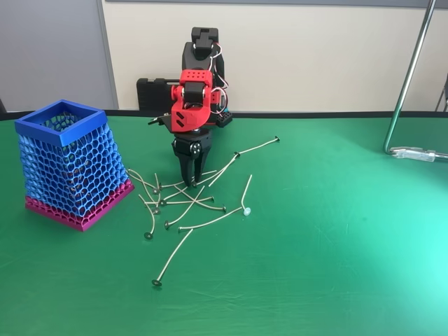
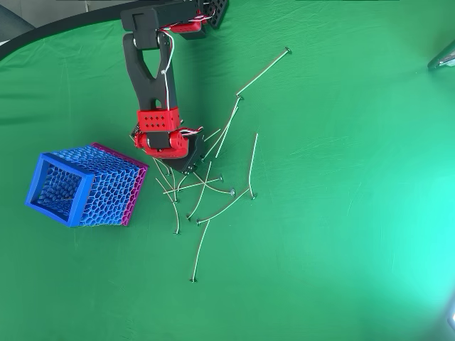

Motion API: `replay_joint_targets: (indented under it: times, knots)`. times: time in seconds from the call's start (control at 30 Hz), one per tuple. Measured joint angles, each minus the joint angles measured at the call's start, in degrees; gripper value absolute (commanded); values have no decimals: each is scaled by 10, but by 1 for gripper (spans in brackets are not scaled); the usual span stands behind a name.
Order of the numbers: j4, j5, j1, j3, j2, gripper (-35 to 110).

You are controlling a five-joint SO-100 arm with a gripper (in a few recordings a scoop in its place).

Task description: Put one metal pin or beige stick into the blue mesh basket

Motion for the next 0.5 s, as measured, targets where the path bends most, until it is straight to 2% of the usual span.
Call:
replay_joint_targets:
  times: [0.5]
  knots:
    - [-24,-3,-1,27,1,9]
